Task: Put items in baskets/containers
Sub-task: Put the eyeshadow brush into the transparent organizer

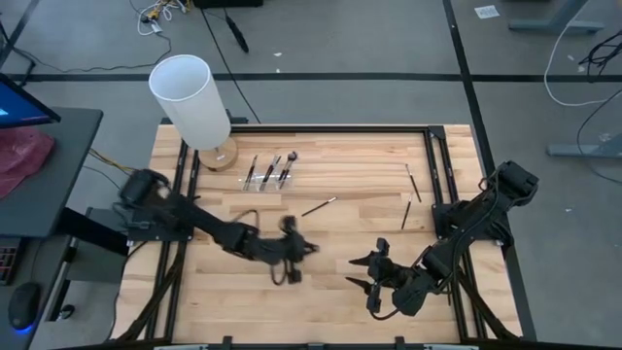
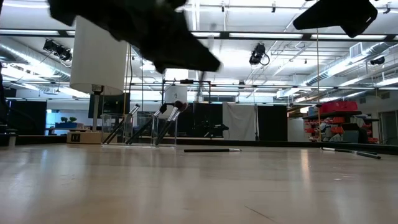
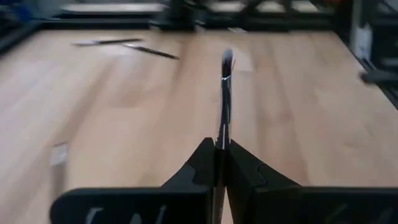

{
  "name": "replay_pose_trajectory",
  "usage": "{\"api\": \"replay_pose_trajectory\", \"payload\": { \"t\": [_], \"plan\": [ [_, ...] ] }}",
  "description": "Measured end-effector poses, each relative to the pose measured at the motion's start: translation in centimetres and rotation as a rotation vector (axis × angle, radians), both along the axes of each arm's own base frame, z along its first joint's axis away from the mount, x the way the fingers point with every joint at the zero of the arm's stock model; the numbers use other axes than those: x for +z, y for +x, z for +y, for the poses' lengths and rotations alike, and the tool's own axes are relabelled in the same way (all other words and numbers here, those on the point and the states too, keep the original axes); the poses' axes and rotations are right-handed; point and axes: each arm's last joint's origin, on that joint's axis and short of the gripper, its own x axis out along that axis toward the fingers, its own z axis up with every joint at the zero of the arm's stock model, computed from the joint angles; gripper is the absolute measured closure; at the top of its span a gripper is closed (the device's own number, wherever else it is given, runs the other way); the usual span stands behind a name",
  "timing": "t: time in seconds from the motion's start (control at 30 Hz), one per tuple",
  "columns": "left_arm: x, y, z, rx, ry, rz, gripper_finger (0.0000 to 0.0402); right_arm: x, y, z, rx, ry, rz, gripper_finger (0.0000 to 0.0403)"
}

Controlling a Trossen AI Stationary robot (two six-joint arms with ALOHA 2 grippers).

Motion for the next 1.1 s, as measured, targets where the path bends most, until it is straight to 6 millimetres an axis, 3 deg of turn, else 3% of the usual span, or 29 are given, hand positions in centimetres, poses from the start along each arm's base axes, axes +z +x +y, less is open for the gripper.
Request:
{"api": "replay_pose_trajectory", "payload": {
  "t": [0.37, 0.67, 0.9, 1.1],
  "plan": [
    [3.2, -9.8, 6.0, 0.387, 0.011, -0.119, 0.0384, 0.2, 0.8, -0.8, -0.042, -0.018, -0.024, 0.0217],
    [7.2, -14.3, 11.4, 0.645, 0.103, -0.068, 0.0384, 0.3, 2.1, -2.0, -0.100, -0.003, -0.053, 0.0230],
    [6.4, -16.0, 15.1, 0.826, 0.128, 0.048, 0.0384, 0.3, 2.5, -2.0, -0.097, -0.008, -0.071, 0.0232],
    [4.1, -16.3, 16.8, 0.864, 0.109, 0.070, 0.0383, 0.3, 2.5, -1.9, -0.089, -0.015, -0.076, 0.0232]
  ]
}}
